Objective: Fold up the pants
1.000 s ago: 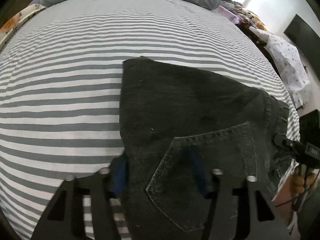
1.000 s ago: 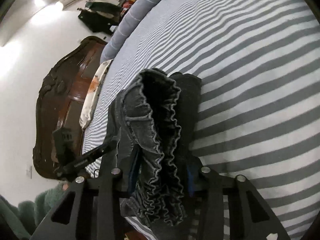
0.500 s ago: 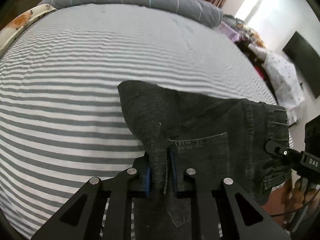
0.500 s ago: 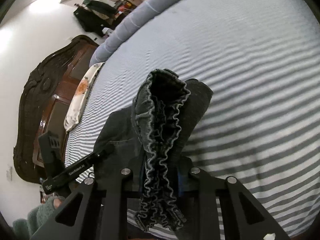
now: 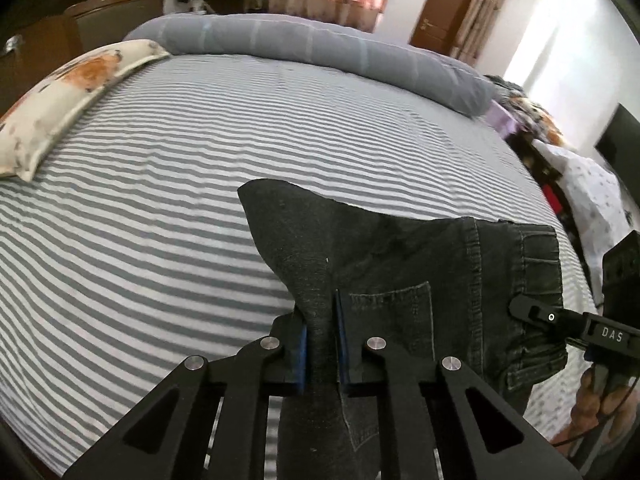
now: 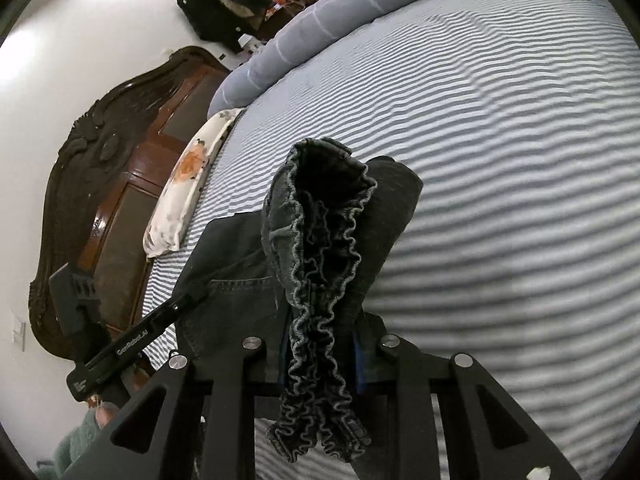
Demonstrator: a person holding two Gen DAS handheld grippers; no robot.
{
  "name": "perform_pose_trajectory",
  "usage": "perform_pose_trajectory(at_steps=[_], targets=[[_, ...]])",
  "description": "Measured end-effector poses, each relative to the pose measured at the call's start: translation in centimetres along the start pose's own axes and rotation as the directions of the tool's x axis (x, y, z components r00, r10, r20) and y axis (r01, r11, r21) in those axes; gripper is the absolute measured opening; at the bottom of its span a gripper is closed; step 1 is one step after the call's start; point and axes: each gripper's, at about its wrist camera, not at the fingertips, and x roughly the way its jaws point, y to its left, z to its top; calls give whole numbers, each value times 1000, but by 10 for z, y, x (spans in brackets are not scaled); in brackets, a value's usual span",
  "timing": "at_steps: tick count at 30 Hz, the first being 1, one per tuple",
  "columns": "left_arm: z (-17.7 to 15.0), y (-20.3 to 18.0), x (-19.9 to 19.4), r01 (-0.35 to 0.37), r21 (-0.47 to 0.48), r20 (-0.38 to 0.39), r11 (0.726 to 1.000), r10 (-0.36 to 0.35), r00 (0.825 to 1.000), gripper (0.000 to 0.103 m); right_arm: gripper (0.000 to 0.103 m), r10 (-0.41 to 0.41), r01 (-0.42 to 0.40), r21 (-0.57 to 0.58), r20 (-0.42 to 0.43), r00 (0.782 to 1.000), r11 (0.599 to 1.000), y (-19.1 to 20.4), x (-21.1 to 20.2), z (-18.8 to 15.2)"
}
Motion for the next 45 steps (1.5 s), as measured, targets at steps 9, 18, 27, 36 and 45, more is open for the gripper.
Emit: perform_pose_trajectory(at_steps=[9,18,27,36,45], targets=[[3,63,37,-79,-43,-72,996,76,995,14,25,-90,90,6,-36,995,996,-7,62,18],[-56,71,36,-126,-26,-120,992,122,985,56,61,-284,284,-50,2,959,958,-32,44,-19],[-89,56,33,-209,34,-103,977,211,972,61,70,-368,368,-27,9,930,930,-39,46,-34],[-80,42,-15,-286,42,-54,957,288,956,70,76,-462,469,-143,80,883,871,18,24,-41],[-81,19,-67,-325,85,20,942,325,946,80,86,-449,476,-212,166,878,854,81,-10,-78]])
